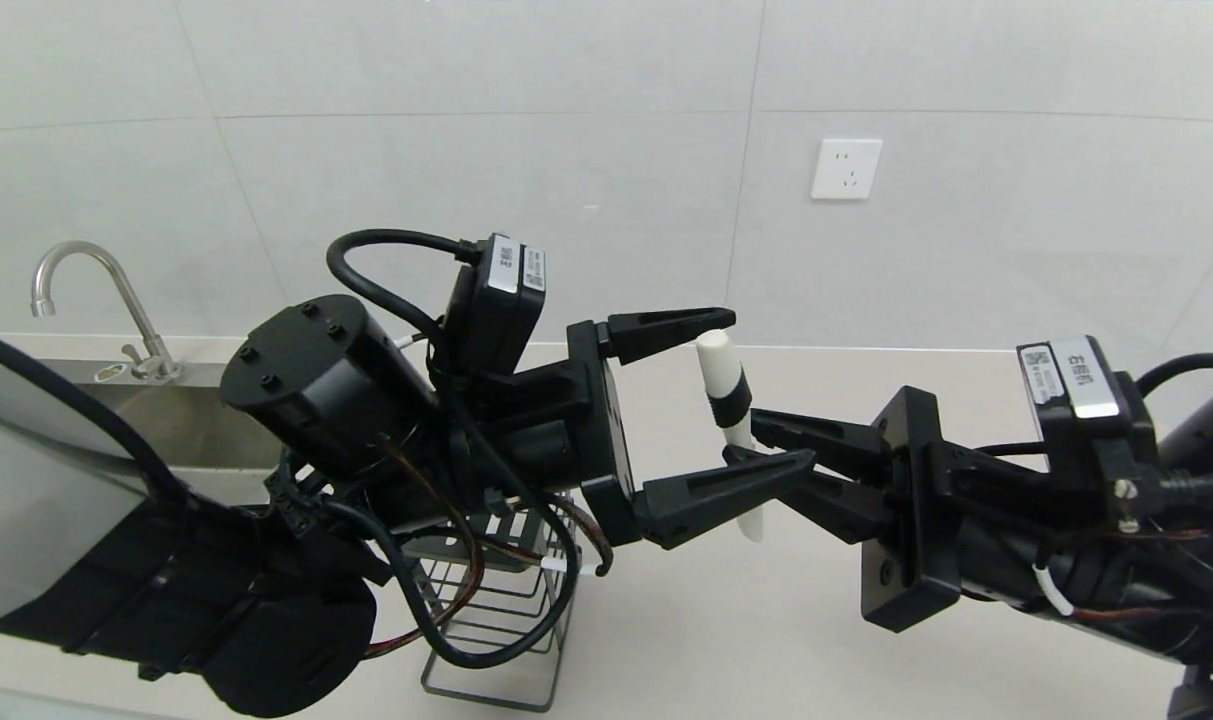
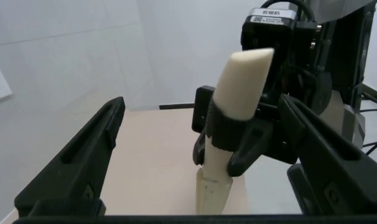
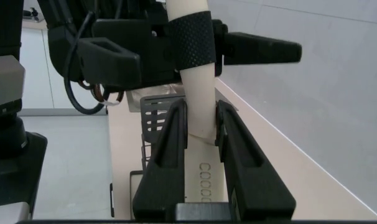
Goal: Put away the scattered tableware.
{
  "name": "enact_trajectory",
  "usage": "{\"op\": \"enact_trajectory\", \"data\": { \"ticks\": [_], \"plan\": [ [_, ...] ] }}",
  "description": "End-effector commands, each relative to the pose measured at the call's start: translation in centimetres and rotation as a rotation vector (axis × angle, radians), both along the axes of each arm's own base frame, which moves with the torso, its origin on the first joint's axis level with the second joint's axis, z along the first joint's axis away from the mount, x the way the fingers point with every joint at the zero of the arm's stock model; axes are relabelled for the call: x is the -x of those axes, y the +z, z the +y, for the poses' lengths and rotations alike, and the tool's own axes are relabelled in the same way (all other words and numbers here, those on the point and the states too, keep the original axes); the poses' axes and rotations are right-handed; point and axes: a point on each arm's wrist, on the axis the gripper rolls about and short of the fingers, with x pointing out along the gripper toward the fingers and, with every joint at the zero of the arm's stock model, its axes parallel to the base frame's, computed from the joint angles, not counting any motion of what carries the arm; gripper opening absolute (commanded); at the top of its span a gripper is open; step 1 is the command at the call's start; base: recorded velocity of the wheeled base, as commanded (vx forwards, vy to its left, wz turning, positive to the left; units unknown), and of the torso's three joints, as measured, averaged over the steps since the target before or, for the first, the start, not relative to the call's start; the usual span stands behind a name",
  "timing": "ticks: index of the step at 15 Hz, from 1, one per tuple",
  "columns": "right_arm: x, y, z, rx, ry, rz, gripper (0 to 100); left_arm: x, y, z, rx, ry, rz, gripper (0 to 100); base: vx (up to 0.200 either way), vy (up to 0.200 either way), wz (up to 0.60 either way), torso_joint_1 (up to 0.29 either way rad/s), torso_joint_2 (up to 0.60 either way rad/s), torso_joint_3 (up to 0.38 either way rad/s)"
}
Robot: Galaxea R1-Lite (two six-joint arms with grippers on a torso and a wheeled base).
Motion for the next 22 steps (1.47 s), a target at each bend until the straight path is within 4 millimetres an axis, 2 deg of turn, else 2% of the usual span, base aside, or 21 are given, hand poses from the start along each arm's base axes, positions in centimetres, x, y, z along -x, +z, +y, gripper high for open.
{"op": "enact_trajectory", "data": {
  "ticks": [1,9,10,16,17,19,22],
  "plan": [
    [0.1,0.0,-0.1,0.000,0.001,-0.001,0,-0.2,0.0,-0.2,0.005,-0.005,0.015,100,0.000,0.000,0.00,0.000,0.00,0.000],
    [-0.7,0.9,0.2,-0.025,-0.013,-0.034,0,-0.4,0.6,-0.5,0.023,-0.013,0.023,100,0.000,0.000,0.00,0.000,0.00,0.000],
    [-0.8,0.9,0.2,-0.027,-0.013,-0.034,0,-0.5,0.5,-0.5,0.023,-0.008,0.027,0,0.000,0.000,0.00,0.000,0.00,0.000],
    [-1.1,0.6,0.0,-0.019,-0.026,-0.027,0,-0.3,0.9,-0.9,0.036,-0.015,0.014,0,0.000,0.000,0.00,0.000,0.00,0.000],
    [-1.1,0.3,-0.1,-0.003,-0.026,-0.023,100,-0.2,0.9,-1.0,0.036,-0.018,0.013,0,0.000,0.000,0.00,0.000,0.00,0.000],
    [-0.7,-0.2,-0.1,0.012,-0.020,-0.009,100,-0.3,0.9,-0.9,0.037,-0.012,0.014,0,0.000,0.000,0.00,0.000,0.00,0.000],
    [-0.4,0.2,-1.9,0.006,-0.070,-0.010,100,-0.4,0.9,-0.8,0.052,0.033,0.025,0,0.000,0.000,0.00,0.000,0.00,0.000]
  ]
}}
